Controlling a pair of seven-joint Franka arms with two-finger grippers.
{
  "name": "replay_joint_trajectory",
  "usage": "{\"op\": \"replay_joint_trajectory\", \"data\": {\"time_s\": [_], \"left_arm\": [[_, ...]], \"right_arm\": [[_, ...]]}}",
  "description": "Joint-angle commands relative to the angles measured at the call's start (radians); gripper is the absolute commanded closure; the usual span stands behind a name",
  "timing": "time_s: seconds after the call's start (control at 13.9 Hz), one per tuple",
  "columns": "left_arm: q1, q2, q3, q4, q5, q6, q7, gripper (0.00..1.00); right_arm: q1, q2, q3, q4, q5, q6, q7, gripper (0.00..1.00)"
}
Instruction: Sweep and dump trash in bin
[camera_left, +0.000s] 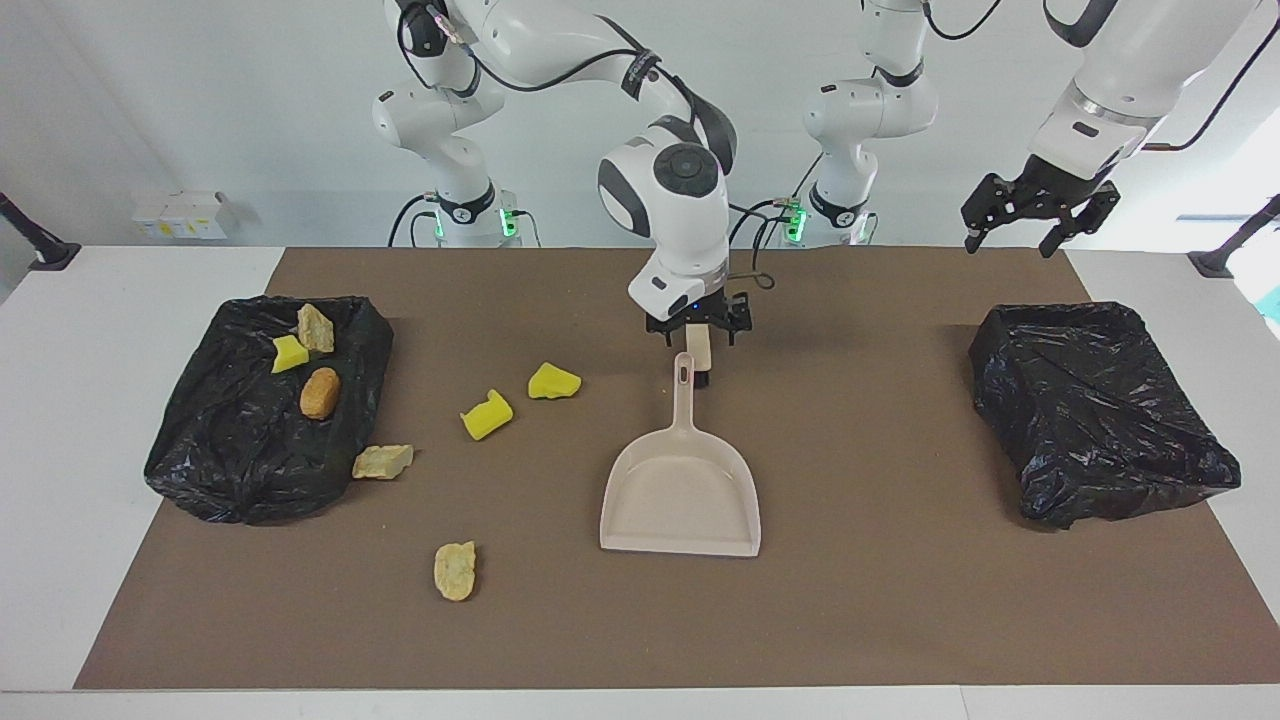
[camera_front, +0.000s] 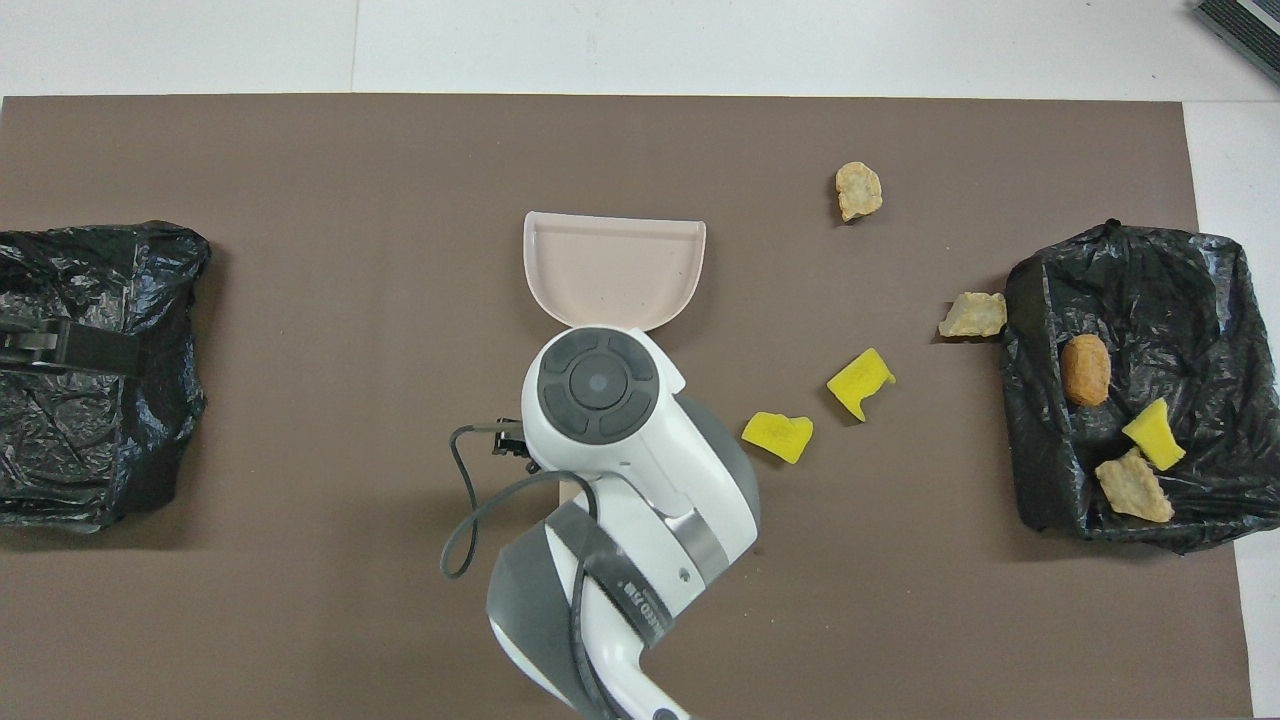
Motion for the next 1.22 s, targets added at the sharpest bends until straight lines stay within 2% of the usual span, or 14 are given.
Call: {"op": "replay_joint_trajectory", "data": {"time_s": [0.0,0.22,0.36,0.5,0.65,0.72,0.79,0.93,1.15], "left_arm": [[-0.081,0.065,0.008,0.009,0.001,0.076,-0.048,0.00],[-0.149,0.133,0.008,0.013,0.001,0.176,-0.137,0.00],[-0.191,0.165,0.008,0.010,-0.003,0.198,-0.144,0.00],[-0.270,0.211,0.007,0.000,-0.003,0.215,-0.230,0.00],[-0.347,0.257,0.007,-0.025,-0.003,0.287,-0.319,0.00],[-0.400,0.309,0.007,-0.022,0.007,0.305,-0.375,0.00],[-0.431,0.356,0.007,-0.016,0.008,0.375,-0.444,0.00],[-0.453,0.384,0.005,-0.007,-0.001,0.428,-0.479,0.00],[-0.514,0.412,0.007,-0.016,0.004,0.443,-0.496,0.00]], "right_arm": [[0.040,-0.100,-0.004,-0.170,0.017,0.059,0.016,0.00],[0.113,-0.152,-0.004,-0.267,0.018,0.107,0.071,0.00],[0.131,-0.184,-0.004,-0.327,0.018,0.118,0.112,0.00],[0.156,-0.232,-0.002,-0.411,0.018,0.144,0.192,0.00],[0.186,-0.269,-0.002,-0.480,0.018,0.179,0.228,0.06],[0.194,-0.278,-0.002,-0.503,0.018,0.190,0.229,0.12],[0.212,-0.278,-0.002,-0.528,0.018,0.229,0.234,0.14],[0.225,-0.270,-0.001,-0.578,0.018,0.343,0.257,0.25],[0.225,-0.263,-0.001,-0.579,0.018,0.358,0.254,0.37]]}}
